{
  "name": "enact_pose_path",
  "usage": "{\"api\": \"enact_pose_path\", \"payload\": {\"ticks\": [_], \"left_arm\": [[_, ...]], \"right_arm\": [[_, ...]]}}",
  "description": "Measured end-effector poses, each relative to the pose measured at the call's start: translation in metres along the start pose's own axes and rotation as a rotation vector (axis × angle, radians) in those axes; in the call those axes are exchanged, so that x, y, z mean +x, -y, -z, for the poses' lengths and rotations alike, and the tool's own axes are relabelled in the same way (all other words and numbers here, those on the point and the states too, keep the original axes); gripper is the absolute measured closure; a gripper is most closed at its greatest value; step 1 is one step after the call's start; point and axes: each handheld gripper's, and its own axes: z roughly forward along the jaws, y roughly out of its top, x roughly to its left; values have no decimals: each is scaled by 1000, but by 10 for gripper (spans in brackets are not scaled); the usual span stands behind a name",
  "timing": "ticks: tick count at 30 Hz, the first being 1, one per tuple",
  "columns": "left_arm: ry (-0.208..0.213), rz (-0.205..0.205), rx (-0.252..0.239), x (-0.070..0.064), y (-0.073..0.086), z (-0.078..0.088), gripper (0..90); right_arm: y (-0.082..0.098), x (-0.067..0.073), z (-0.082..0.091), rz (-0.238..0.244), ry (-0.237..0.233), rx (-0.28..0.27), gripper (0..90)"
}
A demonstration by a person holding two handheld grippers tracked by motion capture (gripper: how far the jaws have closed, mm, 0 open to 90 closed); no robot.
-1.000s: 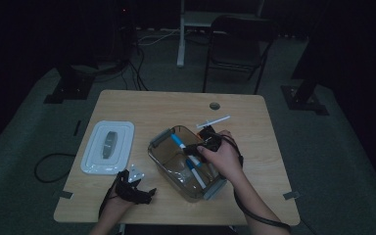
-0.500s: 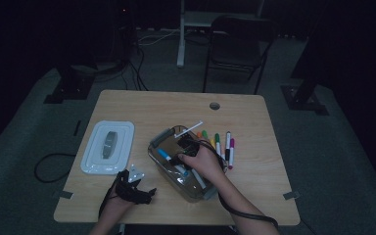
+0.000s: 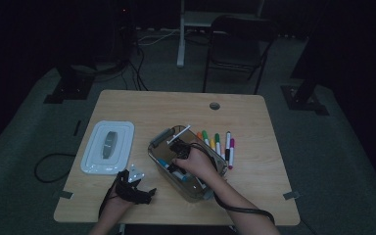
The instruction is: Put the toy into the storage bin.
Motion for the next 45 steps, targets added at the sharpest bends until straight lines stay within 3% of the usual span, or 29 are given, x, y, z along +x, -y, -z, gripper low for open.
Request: {"api": "enact_pose_path", "payload": {"ticks": [7,13,16,17,19,20,21,23,24,25,26,27,28,29,30,32,33,34,35,36,37,38,39,40,41,43,45], "left_arm": [[0,0,0,0,0,0,7],[2,-2,1,0,0,0,7],[2,-4,2,0,0,0,7],[2,-4,2,0,0,0,7],[2,-4,2,0,0,0,7],[2,-4,2,0,0,0,7],[2,-4,3,0,0,0,7],[2,-4,2,0,0,0,7],[2,-4,2,0,0,0,6],[2,-3,2,0,0,0,6],[2,-3,2,0,0,0,7],[2,-3,2,0,0,0,7],[2,-3,1,0,0,0,7],[2,-3,1,0,0,0,7],[2,-3,1,0,0,0,6],[2,-3,1,0,0,0,7],[2,-3,1,0,0,0,7],[2,-3,1,0,0,0,7],[2,-3,1,0,0,0,7],[2,-3,3,0,0,0,7],[2,-3,3,0,0,0,6],[3,-4,3,0,0,0,7],[3,-4,3,0,0,0,7],[3,-4,3,0,0,0,7],[3,-4,3,0,0,0,7],[3,-4,3,0,0,0,7],[3,-4,3,0,0,0,7]], "right_arm": [[0,-4,-6,-5,0,30,752],[1,-7,7,7,-4,-16,720],[5,-10,30,9,-21,-98,684],[5,-10,30,9,-21,-98,684],[13,-14,52,17,-27,-177,626],[13,-14,52,17,-27,-177,626],[21,-20,66,17,-31,-231,603],[25,-23,73,16,-28,-258,570],[33,-30,86,1,-13,-299,570],[33,-30,86,1,-13,-299,570],[41,-39,98,-14,2,-340,557],[41,-39,98,-14,2,-340,557],[51,-52,112,-50,20,-380,553],[51,-52,112,-50,20,-380,553],[60,-66,123,-84,43,-402,553],[70,-80,131,-128,55,-426,551],[70,-80,131,-128,55,-426,551],[80,-96,136,-171,70,-433,550],[80,-96,136,-171,70,-433,550],[89,-111,137,-218,105,-427,547],[89,-111,137,-218,105,-427,547],[98,-127,132,-261,144,-414,549],[98,-127,132,-261,144,-414,549],[105,-141,123,-308,175,-408,552],[105,-141,123,-308,175,-408,552],[113,-161,106,-375,237,-390,569],[115,-166,101,-393,257,-384,576]]}}
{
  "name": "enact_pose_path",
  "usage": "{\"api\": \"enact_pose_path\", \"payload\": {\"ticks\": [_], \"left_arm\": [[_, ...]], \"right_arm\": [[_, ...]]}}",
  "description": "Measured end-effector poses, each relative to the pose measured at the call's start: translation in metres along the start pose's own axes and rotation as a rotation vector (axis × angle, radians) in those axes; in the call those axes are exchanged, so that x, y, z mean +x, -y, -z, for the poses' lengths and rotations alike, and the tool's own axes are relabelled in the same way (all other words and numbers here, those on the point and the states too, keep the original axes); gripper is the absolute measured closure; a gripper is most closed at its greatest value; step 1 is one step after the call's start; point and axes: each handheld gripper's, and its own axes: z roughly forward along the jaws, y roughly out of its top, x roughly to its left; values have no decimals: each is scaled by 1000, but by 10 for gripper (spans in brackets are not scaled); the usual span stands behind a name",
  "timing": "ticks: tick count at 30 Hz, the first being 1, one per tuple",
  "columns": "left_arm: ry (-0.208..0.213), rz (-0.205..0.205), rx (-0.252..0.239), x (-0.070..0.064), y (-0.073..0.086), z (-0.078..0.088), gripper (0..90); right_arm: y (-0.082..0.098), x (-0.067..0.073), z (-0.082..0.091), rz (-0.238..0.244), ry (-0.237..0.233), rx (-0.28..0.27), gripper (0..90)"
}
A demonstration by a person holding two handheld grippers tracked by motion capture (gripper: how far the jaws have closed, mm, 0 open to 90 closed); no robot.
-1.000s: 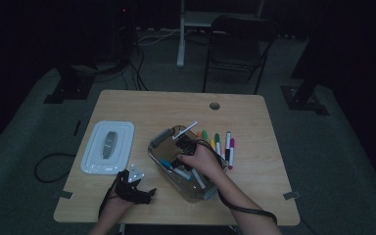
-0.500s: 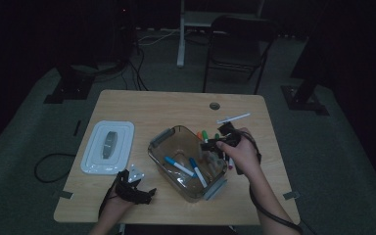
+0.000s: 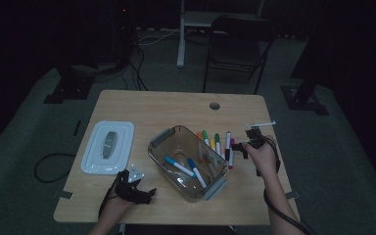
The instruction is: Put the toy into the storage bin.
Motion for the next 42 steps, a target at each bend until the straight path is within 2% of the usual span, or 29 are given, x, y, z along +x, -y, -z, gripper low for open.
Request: {"api": "enact_pose_path", "payload": {"ticks": [1,2,3,6,9,18,19,24,27,30,33,36,37,41,42], "left_arm": [[0,0,0,0,0,0,7],[0,0,0,0,0,0,7],[0,0,-1,0,0,0,7],[0,0,0,0,0,0,7],[0,0,-1,0,0,0,7],[0,0,0,0,0,0,7],[-1,0,0,0,0,0,7],[-1,0,0,0,0,0,7],[-1,0,-1,0,0,0,6],[0,0,0,0,0,0,7],[0,0,0,0,0,0,7],[0,-1,0,0,0,0,7],[0,0,-1,0,0,0,7],[-1,0,1,0,0,0,7],[-1,0,1,0,0,0,7]], "right_arm": [[4,-7,-12,-34,25,-3,587],[4,-7,-12,-34,25,-3,587],[6,-10,-23,-44,51,10,597],[8,-12,-32,-69,43,9,607],[9,-11,-45,-73,54,43,623],[10,-17,-48,-86,114,62,697],[10,-20,-46,-100,128,64,748],[12,-28,-42,-141,136,53,762],[13,-33,-33,-170,112,33,762],[12,-34,-25,-169,104,17,762],[10,-29,-6,-155,73,-9,762],[8,-23,3,-135,57,-21,762],[5,-15,13,-109,41,-34,762],[-2,5,33,-58,-17,-54,762],[-2,5,33,-58,-17,-54,762]]}}
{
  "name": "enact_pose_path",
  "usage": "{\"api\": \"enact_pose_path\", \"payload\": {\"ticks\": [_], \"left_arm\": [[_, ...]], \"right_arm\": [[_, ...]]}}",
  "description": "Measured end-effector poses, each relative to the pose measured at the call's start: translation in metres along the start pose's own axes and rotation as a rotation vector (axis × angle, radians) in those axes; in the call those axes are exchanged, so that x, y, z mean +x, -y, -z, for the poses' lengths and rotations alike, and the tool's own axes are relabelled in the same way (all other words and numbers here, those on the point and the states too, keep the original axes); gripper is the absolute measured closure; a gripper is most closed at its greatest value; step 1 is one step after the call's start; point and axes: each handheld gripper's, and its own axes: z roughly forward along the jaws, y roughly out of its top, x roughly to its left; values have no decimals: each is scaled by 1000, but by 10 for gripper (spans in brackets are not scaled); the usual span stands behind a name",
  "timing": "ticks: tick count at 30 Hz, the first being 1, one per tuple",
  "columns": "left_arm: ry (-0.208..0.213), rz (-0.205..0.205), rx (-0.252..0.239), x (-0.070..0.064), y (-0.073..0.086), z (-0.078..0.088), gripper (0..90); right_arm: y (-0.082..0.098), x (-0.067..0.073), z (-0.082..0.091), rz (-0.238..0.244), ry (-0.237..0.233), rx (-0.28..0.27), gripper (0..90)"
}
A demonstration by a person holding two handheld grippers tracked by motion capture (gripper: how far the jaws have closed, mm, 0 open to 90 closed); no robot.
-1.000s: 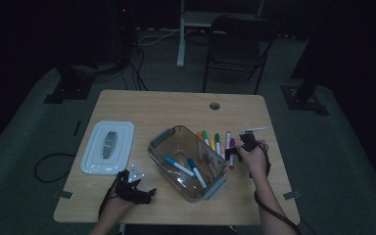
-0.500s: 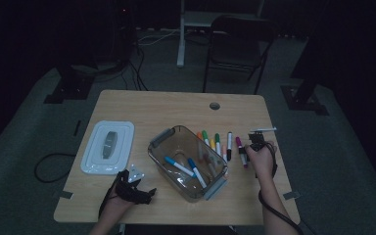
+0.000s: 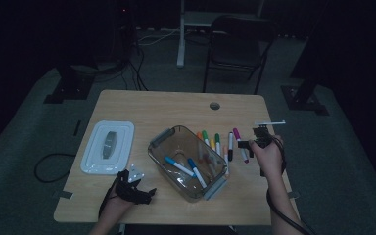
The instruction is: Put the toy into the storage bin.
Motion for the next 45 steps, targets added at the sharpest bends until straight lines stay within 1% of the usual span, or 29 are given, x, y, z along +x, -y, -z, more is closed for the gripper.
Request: {"api": "enact_pose_path", "payload": {"ticks": [1,2,3,4,5,6,7,8,9,10,13,14,15,16,17,18,19,21,22,23,24,25,27,28,29,32,34,38,45], "left_arm": [[0,0,0,0,0,0,7],[0,0,0,0,0,0,6],[-1,-1,0,0,0,0,7],[-1,-1,0,0,0,0,7],[-1,1,-2,0,0,0,7],[-1,1,-2,0,0,0,7],[-1,0,-2,0,0,0,7],[-1,0,-2,0,0,0,7],[-1,0,-1,0,0,0,7],[-1,1,-2,0,0,0,7],[0,1,-2,0,0,0,7],[0,1,-2,0,0,0,7],[0,1,-2,0,0,0,7],[0,1,-2,0,0,0,7],[1,1,-2,0,0,0,7],[1,1,-2,0,0,0,7],[1,1,-1,0,0,0,7],[1,1,-1,0,0,0,7],[1,1,-1,0,0,0,7],[1,2,-2,0,0,0,7],[1,2,-2,0,0,0,7],[0,0,-1,0,0,0,7],[0,0,-1,0,0,0,7],[0,0,-1,0,0,0,7],[0,0,-1,0,0,0,7],[0,0,-1,0,0,0,7],[0,0,-1,0,0,0,7],[0,0,-1,0,0,0,7],[0,0,-1,0,0,0,7]], "right_arm": [[-4,13,9,29,-43,-17,762],[-4,13,9,29,-43,-17,762],[-8,28,17,66,-75,-22,762],[-8,28,17,66,-75,-22,762],[-11,42,21,99,-120,-25,762],[-11,42,21,99,-120,-25,762],[-13,57,24,134,-152,-27,762],[-13,57,24,134,-152,-27,762],[-14,71,25,164,-189,-28,763],[-14,78,24,179,-200,-26,762],[-14,101,18,230,-233,-8,762],[-14,101,18,230,-233,-8,762],[-14,116,13,268,-244,7,762],[-14,116,13,268,-244,7,762],[-14,129,7,297,-262,32,762],[-14,129,7,297,-262,32,762],[-13,141,0,325,-281,52,762],[-12,152,-7,349,-288,72,762],[-12,152,-7,349,-288,72,762],[-10,161,-15,376,-293,99,762],[-10,161,-15,376,-293,99,762],[-8,171,-23,393,-295,124,762],[-7,178,-31,408,-300,144,762],[-7,178,-31,408,-300,144,762],[-5,185,-38,420,-298,165,762],[-4,188,-41,424,-295,175,762],[0,196,-55,447,-290,219,762],[4,200,-67,455,-290,264,762],[9,205,-92,482,-253,347,761]]}}
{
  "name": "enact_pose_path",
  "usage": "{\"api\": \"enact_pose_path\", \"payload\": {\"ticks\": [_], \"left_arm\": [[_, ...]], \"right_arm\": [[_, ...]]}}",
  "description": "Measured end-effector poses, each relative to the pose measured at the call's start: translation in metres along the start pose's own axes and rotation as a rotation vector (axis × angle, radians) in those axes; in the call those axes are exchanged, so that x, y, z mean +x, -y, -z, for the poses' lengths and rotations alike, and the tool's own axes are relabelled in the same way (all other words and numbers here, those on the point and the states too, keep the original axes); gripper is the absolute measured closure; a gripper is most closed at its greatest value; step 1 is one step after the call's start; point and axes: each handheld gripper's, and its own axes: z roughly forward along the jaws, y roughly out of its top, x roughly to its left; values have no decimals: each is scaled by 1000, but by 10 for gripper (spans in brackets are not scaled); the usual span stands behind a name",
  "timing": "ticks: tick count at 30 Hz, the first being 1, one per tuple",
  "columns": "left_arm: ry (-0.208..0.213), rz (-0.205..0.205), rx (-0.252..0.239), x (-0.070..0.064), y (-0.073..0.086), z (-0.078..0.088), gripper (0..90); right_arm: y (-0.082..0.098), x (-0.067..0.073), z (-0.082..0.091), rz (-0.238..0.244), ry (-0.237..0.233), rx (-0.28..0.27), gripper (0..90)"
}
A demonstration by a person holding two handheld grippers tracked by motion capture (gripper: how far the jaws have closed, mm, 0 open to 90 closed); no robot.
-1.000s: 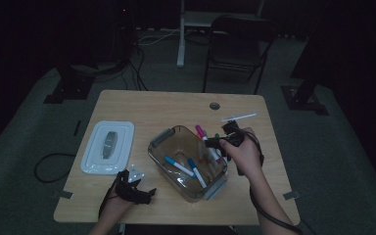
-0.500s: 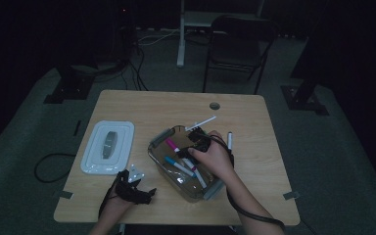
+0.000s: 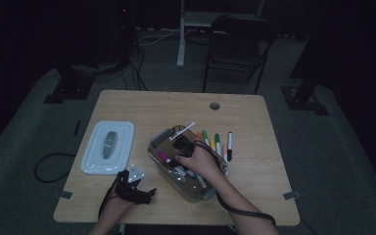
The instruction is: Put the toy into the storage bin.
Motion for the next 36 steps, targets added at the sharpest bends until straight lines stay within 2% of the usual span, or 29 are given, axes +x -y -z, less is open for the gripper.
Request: {"api": "enact_pose_path", "payload": {"ticks": [3,4,10,13,17,20,23,26,32,36], "left_arm": [[0,1,-2,0,0,0,7],[0,1,-2,0,0,0,7],[-1,2,-2,0,0,0,7],[-1,1,-2,0,0,0,7],[0,1,-1,0,0,0,7],[1,-1,0,0,0,0,7],[1,-1,0,0,0,0,7],[1,-1,0,0,0,0,7],[1,-1,1,0,0,0,7],[0,-1,-1,0,0,0,7]], "right_arm": [[-1,-1,-7,-5,-12,25,762],[-2,-1,-14,-1,10,53,761],[-2,-1,-27,0,19,105,760],[-3,-1,-28,6,10,113,736],[-2,-2,-23,5,-18,84,702],[1,-4,-9,10,-35,30,678],[5,-7,14,9,-55,-35,655],[12,-13,40,-2,-54,-97,641],[32,-42,90,-71,-24,-217,620],[48,-66,115,-134,4,-272,617]]}}
